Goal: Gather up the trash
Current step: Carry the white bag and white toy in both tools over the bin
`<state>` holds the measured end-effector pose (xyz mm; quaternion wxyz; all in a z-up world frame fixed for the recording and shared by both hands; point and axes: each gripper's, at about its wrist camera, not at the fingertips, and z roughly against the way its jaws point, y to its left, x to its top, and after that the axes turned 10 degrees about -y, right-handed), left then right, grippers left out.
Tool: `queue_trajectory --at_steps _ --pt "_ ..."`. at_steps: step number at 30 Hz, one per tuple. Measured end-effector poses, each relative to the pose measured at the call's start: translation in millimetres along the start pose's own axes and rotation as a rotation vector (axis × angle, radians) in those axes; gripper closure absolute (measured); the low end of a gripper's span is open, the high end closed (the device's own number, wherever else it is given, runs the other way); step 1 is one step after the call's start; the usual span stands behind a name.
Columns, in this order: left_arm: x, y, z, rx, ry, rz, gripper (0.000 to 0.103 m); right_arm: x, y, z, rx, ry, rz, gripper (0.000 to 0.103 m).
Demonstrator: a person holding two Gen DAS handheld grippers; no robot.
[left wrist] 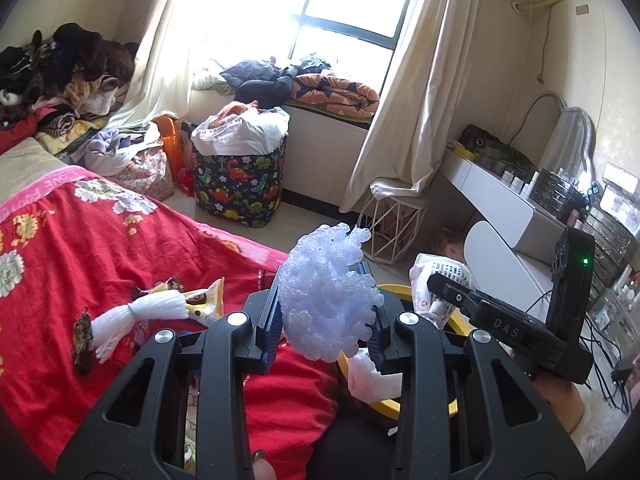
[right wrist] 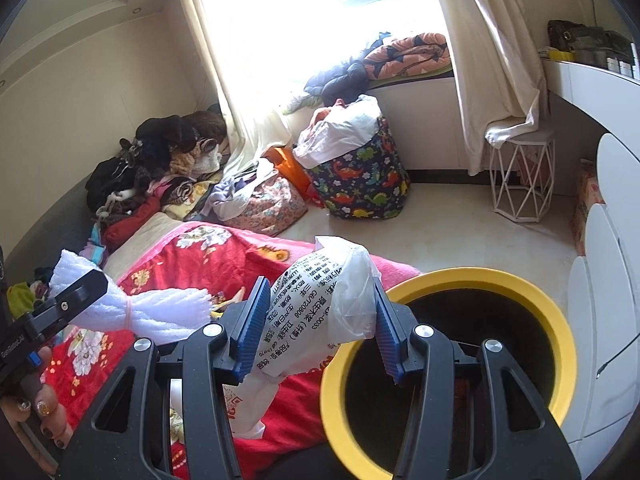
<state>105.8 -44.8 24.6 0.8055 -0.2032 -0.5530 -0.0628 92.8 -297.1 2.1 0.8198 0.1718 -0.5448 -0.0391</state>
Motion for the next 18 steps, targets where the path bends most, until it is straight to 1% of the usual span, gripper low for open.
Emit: queue_trajectory --at_steps 18 --pt "-18 -43 -19 -0.079 0.049 -0.043 0.076 7 -48 21 -0.157 -0.065 -0.001 0.055"
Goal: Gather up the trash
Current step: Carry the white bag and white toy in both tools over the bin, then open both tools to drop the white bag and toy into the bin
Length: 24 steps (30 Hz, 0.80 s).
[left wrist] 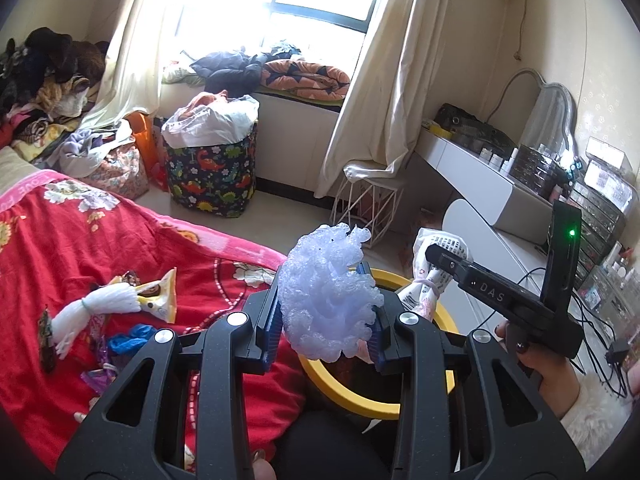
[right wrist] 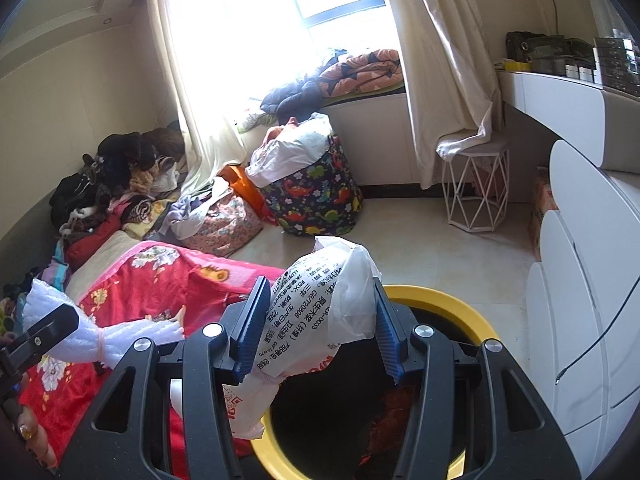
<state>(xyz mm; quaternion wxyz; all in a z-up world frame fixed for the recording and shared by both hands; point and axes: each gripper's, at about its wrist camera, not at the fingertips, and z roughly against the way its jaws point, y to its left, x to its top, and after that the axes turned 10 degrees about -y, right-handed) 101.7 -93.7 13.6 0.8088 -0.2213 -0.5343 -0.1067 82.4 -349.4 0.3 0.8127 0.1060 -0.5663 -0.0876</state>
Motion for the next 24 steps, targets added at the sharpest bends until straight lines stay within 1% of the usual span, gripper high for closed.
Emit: queue_trajectory --at_steps 9,15,24 --pt "-6 -21 -14 -0.041 0.025 -0.021 0.076 -1 -25 0 -0.091 -0.014 -0.005 0.055" --pt "-13 -33 -24 -0.073 0.045 -0.029 0.076 -7 -35 -2 -0.164 -0.022 0.028 0.055" --pt "-28 -48 -45 -0.125 0.087 -0.027 0.076 -16 -49 -8 -0.220 -0.006 0.032 0.055"
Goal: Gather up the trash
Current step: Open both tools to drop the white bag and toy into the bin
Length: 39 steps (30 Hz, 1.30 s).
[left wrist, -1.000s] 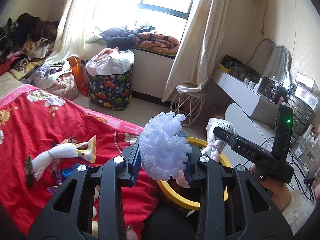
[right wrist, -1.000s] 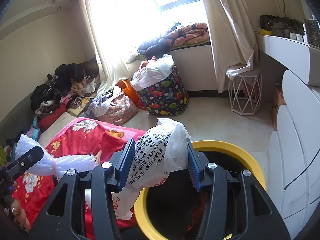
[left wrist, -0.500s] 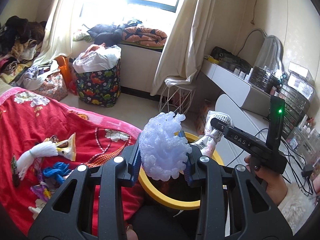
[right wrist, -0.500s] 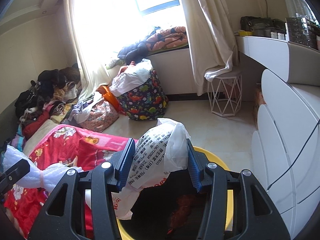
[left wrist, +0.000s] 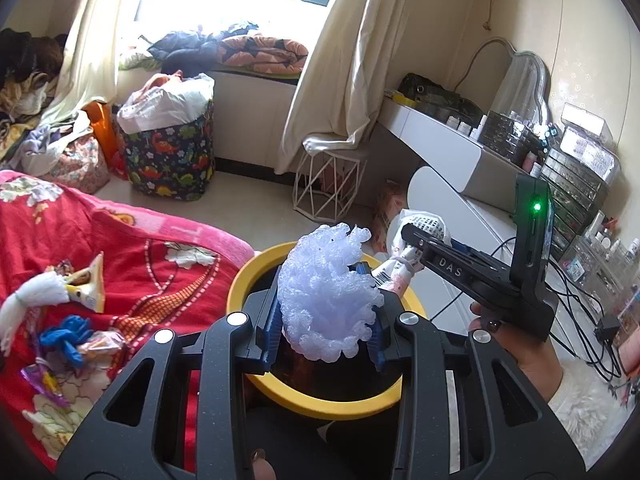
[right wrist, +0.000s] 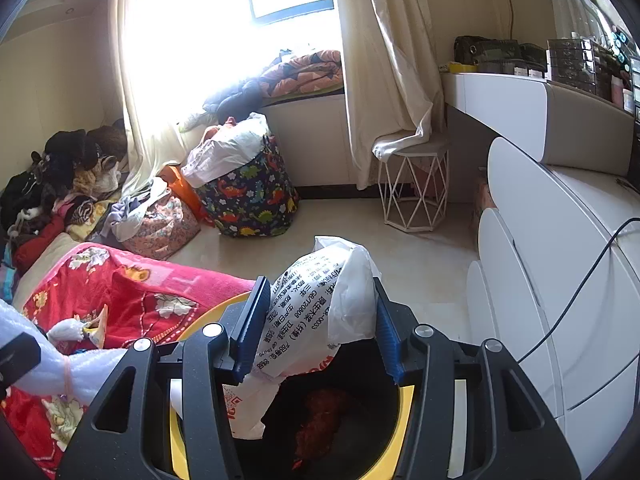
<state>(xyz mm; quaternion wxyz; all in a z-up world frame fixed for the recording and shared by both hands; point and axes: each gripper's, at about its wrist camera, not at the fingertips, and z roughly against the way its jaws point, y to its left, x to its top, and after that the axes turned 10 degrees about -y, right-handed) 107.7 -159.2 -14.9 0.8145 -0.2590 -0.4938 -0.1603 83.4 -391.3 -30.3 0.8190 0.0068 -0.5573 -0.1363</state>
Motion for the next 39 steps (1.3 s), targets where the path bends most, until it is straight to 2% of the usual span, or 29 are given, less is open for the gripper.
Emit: queue_trajectory --at_steps 19,21,25,26,30,39 --pt "-29 -13 -49 -0.016 0.098 -0.028 0.074 -17 -20 -19 -0.042 0.049 -0.022 0.053" --pt "-31 -12 -54 -0.022 0.106 -0.024 0.056 -18 -23 -20 -0.036 0.053 -0.039 0.049" --pt "-32 -7 -54 -0.002 0.099 -0.009 0.036 -16 -28 -20 -0.015 0.053 -0.080 0.038" --pt "-32 -5 -53 0.007 0.096 -0.006 0.027 -16 -27 -20 -0.012 0.052 -0.082 0.037" --pt "-27 3 -42 0.048 0.066 -0.006 0.011 -14 -23 -20 -0.001 0.053 -0.079 0.033" --pt "-13 18 -15 0.156 0.007 -0.024 0.011 -11 -5 -14 0.049 0.041 -0.083 0.022"
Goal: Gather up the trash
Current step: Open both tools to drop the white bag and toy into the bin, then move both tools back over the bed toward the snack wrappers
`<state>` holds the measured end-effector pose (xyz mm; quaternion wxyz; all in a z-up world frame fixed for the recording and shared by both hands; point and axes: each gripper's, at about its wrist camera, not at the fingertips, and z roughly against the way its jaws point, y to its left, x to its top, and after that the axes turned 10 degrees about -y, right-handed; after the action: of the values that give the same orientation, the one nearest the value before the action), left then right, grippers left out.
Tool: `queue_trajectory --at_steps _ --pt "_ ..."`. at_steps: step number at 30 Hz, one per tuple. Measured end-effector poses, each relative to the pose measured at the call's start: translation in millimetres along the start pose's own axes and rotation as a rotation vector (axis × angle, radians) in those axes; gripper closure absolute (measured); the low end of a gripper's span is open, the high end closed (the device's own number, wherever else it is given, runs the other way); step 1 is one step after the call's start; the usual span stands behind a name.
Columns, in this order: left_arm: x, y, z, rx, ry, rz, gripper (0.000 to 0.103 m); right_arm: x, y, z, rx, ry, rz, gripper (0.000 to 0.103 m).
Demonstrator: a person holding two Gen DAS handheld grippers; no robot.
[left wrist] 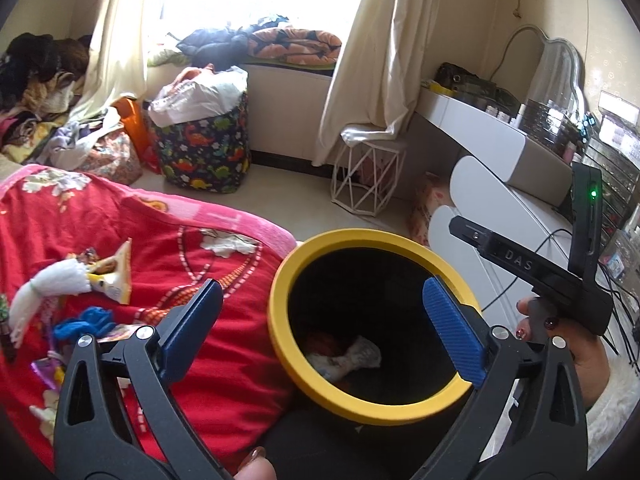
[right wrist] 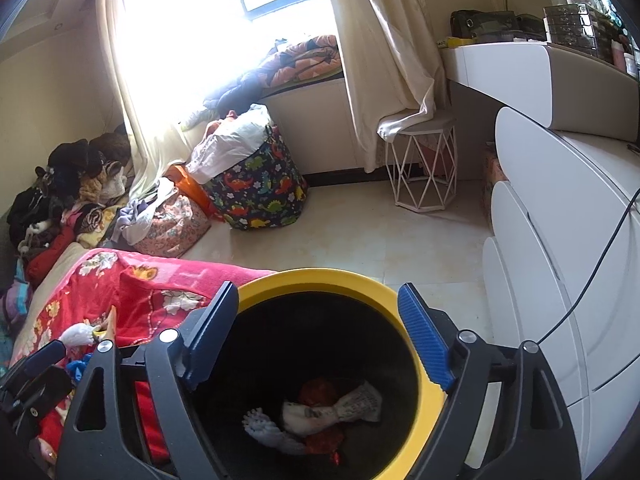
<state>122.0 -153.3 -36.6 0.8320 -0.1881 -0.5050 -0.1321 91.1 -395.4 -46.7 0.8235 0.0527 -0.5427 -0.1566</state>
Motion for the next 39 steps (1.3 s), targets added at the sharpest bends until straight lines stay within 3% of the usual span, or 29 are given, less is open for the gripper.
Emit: queue_trajectory --at_steps 39 --pt "29 93 76 0.195 -0.159 0.073 0.011 1 100 26 0.189 0.020 0.074 0.017"
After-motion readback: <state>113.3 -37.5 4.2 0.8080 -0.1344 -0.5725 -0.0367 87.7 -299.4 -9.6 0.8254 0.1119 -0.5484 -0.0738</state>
